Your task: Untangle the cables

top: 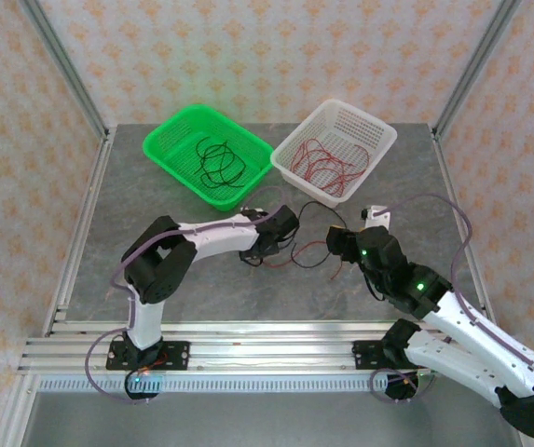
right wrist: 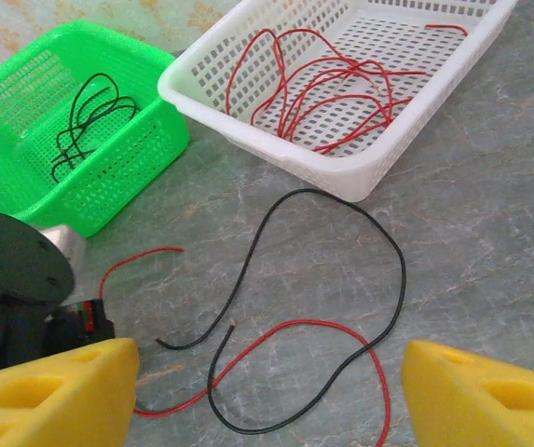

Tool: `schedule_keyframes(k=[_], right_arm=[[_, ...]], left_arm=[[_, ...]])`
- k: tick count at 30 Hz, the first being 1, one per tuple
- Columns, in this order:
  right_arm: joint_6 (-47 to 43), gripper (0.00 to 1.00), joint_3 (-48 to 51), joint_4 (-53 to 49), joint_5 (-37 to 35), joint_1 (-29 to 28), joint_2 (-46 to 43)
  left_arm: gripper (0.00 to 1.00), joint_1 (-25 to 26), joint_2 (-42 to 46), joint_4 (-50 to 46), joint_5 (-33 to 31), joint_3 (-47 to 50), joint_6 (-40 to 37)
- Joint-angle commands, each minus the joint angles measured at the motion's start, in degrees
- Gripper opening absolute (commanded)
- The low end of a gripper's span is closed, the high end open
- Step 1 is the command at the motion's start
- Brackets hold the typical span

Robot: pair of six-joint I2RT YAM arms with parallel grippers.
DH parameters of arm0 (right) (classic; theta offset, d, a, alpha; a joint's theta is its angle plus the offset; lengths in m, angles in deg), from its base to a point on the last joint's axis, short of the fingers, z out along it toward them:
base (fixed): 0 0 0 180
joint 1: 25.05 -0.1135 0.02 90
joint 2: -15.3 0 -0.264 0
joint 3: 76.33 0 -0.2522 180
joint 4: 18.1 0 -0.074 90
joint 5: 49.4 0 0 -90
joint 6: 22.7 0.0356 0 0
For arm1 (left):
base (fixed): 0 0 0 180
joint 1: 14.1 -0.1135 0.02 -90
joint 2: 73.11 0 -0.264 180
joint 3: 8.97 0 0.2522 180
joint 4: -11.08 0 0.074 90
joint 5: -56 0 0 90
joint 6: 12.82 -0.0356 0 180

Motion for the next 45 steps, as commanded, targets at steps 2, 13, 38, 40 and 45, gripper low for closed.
schedule_keyframes(k=[2, 13, 38, 40, 45], right_arm=[[2.2, 0.74, -1.4, -2.2, -3.3, 0.2, -0.6], [4.8, 0.73, -2.1, -1.8, -5.8, 0.2, -0.6], [16.1, 0.73, -1.6, -0.1, -10.4, 0.2, -1.9], [16.1, 0.73, -1.5, 0.0, -10.4, 0.2, -2.3], [17.5, 0.73, -0.2, 2.8, -8.4, 0.2, -1.2]], left_arm=[[0.0, 0.6, 4.6, -0.4, -3.5, -4.4, -3.7], [0.0, 0.6, 9.1, -2.3, -5.1, -12.9, -10.2], [0.0, 2.4, 5.3, -8.5, -3.7, -48.4, -26.8], [0.0, 2.5, 4.1, -9.6, -3.8, -52.5, -27.5], [0.0, 2.6, 2.7, -10.1, -3.0, -57.1, -28.2]])
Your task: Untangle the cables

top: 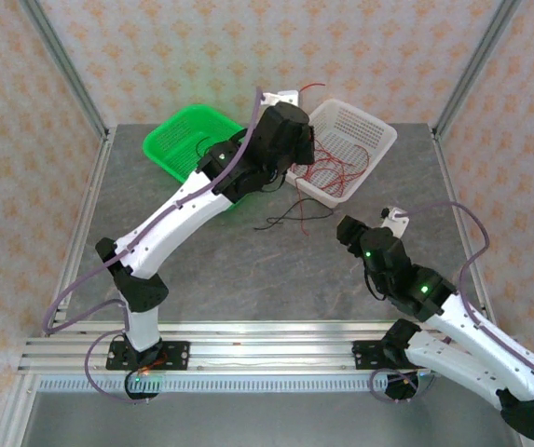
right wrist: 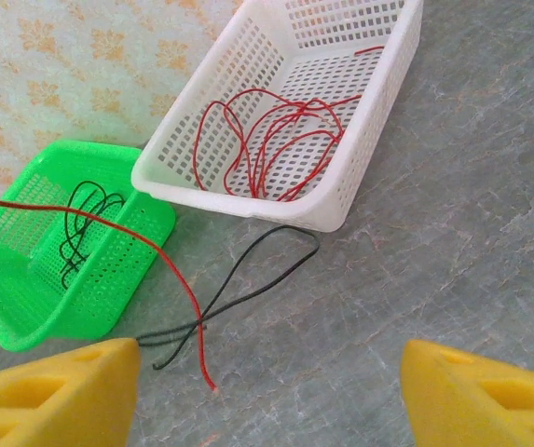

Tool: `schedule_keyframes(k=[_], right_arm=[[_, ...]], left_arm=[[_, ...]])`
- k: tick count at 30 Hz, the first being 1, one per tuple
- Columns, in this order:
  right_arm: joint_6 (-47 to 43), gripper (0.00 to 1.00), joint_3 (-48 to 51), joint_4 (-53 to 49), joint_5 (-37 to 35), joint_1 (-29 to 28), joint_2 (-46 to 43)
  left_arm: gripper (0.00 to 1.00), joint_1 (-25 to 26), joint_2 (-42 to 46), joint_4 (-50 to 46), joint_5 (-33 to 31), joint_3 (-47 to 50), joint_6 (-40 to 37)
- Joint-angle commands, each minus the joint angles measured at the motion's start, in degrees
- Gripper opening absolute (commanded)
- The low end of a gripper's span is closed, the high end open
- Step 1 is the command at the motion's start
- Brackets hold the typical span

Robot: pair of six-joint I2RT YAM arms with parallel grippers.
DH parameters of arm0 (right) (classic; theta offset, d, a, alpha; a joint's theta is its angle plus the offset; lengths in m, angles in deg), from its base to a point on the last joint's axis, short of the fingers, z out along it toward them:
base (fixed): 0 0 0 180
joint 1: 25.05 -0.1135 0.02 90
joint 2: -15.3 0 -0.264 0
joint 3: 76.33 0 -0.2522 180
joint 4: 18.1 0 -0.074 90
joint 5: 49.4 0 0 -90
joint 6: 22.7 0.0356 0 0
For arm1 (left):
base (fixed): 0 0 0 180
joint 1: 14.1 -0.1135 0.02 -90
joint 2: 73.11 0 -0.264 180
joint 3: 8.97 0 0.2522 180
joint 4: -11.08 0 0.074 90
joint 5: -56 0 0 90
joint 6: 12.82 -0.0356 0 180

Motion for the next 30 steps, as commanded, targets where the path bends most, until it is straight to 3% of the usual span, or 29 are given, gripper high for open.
schedule_keyframes(k=[1, 11, 20, 30], right_arm=[[2.9, 0.74, 0.7, 3.7, 0.2, 0.2, 0.9], [19.0, 0.82, 7.2, 19.8, 4.2, 0.9, 14.8], [17.4, 0.79, 4.5, 26.2, 3.3, 1.9, 27.6], [18.0, 0.67, 7.1, 32.2, 5.7, 2.5, 40.4]], left_arm=[[0.0, 0.5, -1.4, -2.3, 0.3, -2.1, -1.8], [0.0, 0.9, -1.0, -1.9, 1.6, -3.8, -2.4], [0.0, 1.1, 1.5, -0.7, 2.0, -2.7, -2.9], [0.0, 1.5, 4.3, 0.2, 1.7, -2.7, -3.4]])
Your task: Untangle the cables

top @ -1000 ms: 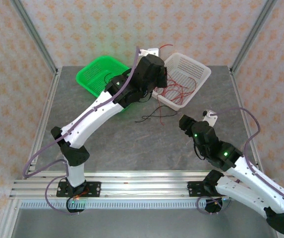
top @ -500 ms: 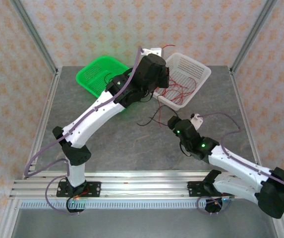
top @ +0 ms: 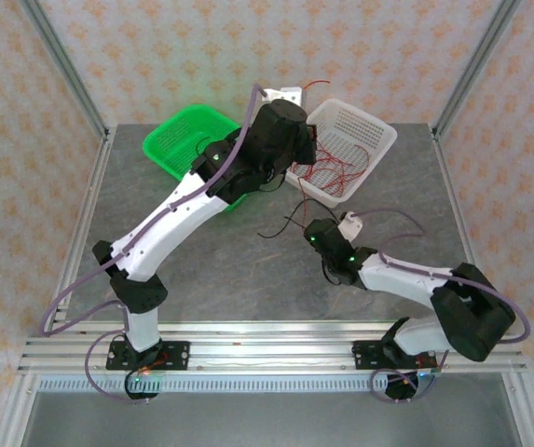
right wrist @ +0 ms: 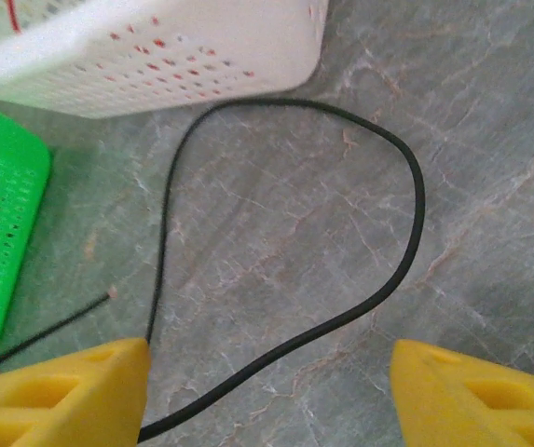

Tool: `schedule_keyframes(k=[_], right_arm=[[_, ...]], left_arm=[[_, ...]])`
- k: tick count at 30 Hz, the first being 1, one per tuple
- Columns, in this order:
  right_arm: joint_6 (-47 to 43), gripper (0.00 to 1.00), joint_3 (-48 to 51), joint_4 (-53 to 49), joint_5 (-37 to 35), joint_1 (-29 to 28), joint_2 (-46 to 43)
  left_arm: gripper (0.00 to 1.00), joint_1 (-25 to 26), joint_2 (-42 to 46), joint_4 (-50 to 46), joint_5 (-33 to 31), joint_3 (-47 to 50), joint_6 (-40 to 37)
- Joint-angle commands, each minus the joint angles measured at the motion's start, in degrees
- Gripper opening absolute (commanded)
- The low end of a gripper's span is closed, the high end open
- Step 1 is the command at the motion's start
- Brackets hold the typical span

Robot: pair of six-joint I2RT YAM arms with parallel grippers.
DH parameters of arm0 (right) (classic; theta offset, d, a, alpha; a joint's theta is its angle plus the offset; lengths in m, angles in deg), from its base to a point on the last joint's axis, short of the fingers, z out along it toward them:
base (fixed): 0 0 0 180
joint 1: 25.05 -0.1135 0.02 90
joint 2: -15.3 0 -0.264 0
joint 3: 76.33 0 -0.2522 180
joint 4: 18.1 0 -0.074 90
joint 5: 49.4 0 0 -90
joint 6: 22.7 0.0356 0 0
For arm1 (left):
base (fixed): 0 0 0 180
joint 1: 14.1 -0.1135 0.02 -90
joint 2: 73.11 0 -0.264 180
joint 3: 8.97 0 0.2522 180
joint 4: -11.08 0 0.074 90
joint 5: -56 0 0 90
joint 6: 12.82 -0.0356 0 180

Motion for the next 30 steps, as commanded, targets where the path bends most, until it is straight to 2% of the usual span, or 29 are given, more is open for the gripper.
schedule_keyframes(k=[1, 7, 16, 21, 30], right_arm=[[0.7, 0.66, 1.3, 3.3, 0.6, 0.2, 2.3], [1.3, 0.65, 3.7, 5.1, 4.5, 0.2, 5.9], [1.4, 0.66, 6.1, 5.1, 6.5, 0.2, 7.8], [0.2, 0.67, 4.0, 2.5, 7.1, -0.1, 8.7], [-6.4, 0.69, -3.5, -5.3, 8.7, -2.2, 15.1]], left_arm=[[0.0, 0.4, 3.4, 1.0, -0.6, -0.8, -1.7], [0.0, 0.4, 4.0, 1.6, -1.9, -2.3, -2.4], [0.0, 0.4, 5.7, 4.6, -2.7, -3.5, -3.0], [0.0, 0.4, 9.2, 10.0, -3.1, 0.5, -3.9], [0.0, 0.4, 13.8, 14.5, -9.4, 1.0, -8.1]])
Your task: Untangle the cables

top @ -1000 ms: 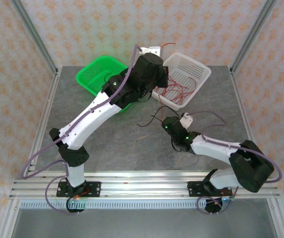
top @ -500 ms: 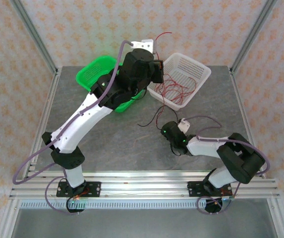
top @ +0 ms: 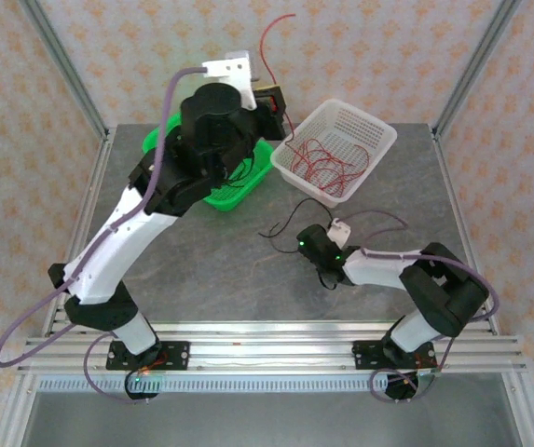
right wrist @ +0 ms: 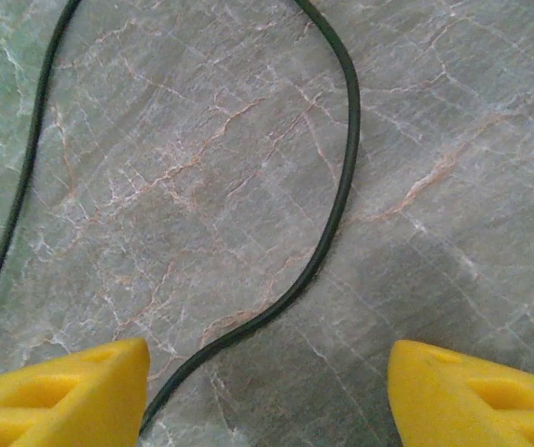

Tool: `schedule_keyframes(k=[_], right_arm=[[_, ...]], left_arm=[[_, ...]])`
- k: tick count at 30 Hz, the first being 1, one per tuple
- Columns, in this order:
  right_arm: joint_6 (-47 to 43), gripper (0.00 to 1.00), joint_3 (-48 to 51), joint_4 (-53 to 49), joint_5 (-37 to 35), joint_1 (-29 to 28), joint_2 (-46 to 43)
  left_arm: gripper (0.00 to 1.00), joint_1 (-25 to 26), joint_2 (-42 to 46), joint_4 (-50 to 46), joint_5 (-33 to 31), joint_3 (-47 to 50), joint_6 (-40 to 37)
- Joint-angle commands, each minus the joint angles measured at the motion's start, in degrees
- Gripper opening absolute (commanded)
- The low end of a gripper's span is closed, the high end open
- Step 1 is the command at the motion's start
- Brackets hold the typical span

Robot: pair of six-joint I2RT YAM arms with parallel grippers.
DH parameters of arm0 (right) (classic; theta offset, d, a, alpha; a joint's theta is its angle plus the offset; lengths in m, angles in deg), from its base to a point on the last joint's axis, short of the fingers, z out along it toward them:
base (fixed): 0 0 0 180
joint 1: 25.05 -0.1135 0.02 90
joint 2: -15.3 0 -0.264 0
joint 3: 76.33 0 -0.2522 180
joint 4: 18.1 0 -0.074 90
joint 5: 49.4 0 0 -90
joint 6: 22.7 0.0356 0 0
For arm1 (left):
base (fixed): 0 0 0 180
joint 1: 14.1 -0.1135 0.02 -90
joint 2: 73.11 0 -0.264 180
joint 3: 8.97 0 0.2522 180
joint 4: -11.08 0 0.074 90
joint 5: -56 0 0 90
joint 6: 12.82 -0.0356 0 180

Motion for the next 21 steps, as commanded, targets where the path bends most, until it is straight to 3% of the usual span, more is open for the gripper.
schedule_keyframes(k=[1, 8, 21], right_arm=[[-2.6, 0.69, -1.7, -3.2, 5.8, -1.0, 5.0], [-3.6, 0.7, -1.6, -4.6, 5.6, -1.6, 2.4], [-5.4, 0.72, 5.7, -10.9, 6.5, -2.0, -25.2]], left_arm=[[0.0, 0.3, 2.7, 4.0, -4.6, 0.4, -3.3], [0.0, 0.2, 5.0, 7.3, -6.7, 4.9, -5.0], [0.0, -3.3, -0.7, 25.0, -7.8, 13.6, -6.8]])
